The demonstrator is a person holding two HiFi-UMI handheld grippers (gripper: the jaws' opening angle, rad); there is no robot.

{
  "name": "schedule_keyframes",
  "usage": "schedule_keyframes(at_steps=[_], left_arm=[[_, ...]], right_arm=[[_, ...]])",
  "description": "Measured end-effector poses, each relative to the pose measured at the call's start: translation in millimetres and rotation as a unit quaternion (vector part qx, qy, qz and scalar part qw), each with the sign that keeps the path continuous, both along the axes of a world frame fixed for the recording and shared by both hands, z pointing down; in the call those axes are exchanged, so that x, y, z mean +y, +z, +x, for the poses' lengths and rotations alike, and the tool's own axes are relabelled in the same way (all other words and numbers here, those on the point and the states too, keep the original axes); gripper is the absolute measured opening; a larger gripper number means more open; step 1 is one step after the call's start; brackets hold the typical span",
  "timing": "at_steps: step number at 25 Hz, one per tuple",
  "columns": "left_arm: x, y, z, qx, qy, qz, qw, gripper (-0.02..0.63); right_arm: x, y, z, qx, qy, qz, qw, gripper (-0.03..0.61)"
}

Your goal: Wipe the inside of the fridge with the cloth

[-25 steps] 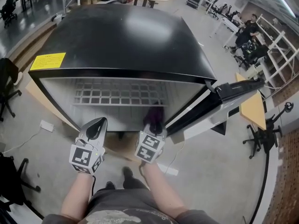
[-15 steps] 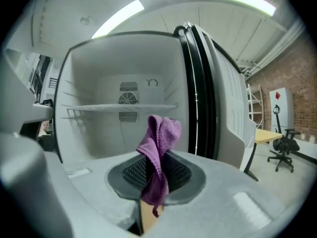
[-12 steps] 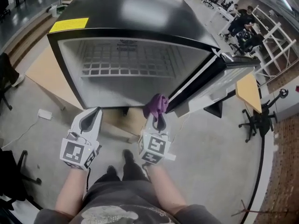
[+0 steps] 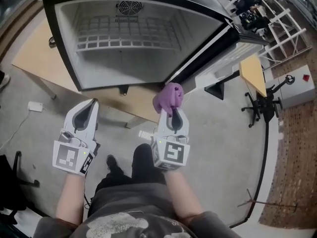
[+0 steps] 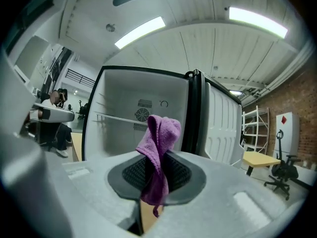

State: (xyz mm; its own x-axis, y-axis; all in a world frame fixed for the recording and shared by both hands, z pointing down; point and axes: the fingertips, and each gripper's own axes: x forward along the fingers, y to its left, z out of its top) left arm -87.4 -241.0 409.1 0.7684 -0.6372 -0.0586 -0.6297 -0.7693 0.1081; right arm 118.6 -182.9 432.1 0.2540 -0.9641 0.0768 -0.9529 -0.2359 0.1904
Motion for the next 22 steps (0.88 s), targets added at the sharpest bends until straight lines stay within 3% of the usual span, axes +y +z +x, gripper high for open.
schedule_keyframes(at_steps=[6,12,18,22], left_arm=[[15,-4,-12,-0.008,-0.021,0.01,0.9997,0.018],[41,-10,0,-0.015,-0.04,0.01,0.999,0.018],[84,-13,19,-0.011,-0.059,0.021,0.998,0.018],[143,-24,52,-0.002,-0.076,0.036,0.9964,0.018]], right_arm=[[-12,-9,-34,0.011,-0.053,0.006,0.998,0.042],[-10,-18,-56,-0.013,-0.125,0.031,0.992,0.042],[41,-28,-52,-0.014,-0.175,0.059,0.983,0.041],[111,-39,-25,-0.02,-0.206,0.075,0.976,0.041]])
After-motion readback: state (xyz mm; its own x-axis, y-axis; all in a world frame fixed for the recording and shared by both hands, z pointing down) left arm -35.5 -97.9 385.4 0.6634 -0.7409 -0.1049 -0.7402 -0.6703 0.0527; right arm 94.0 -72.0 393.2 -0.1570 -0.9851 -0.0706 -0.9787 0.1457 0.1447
